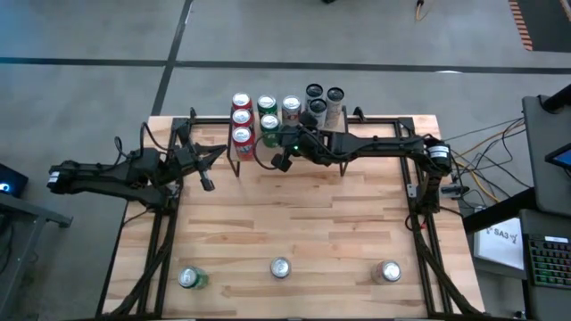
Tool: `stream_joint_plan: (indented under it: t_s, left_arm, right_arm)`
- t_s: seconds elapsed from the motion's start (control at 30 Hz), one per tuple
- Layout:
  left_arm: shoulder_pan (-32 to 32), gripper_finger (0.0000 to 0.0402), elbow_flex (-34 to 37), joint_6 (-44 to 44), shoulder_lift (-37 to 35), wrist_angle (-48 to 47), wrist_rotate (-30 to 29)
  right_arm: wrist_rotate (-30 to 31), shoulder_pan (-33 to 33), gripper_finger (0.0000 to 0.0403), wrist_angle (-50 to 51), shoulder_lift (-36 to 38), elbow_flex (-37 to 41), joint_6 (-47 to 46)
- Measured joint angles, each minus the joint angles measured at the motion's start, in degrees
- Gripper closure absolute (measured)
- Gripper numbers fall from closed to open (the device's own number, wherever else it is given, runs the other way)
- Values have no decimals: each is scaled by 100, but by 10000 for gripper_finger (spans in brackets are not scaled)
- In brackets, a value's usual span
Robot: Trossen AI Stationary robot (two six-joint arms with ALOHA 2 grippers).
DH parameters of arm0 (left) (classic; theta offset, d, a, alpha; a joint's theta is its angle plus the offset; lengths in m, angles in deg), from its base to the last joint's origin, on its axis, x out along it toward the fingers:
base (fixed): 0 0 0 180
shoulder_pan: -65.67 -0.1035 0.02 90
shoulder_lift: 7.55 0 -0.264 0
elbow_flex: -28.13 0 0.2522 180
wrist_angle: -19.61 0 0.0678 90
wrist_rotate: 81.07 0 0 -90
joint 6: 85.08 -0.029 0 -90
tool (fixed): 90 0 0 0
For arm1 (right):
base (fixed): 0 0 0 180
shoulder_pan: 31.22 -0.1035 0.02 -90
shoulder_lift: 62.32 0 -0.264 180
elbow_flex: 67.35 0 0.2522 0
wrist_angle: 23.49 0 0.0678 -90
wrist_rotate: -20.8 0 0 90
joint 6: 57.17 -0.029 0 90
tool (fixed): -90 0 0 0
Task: Place canned beverage on shelf
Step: Adjust the soda cans on the shelf
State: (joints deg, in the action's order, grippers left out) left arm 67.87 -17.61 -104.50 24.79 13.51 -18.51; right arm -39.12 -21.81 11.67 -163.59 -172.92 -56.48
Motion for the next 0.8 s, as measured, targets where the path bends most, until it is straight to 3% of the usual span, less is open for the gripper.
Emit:
stream_joint_plan:
  t_s: [0.8]
  left_arm:
    - [1,402,0,-64,57,0,0]
  right_arm:
    - [-7,28,394,-218,-123,0,167]
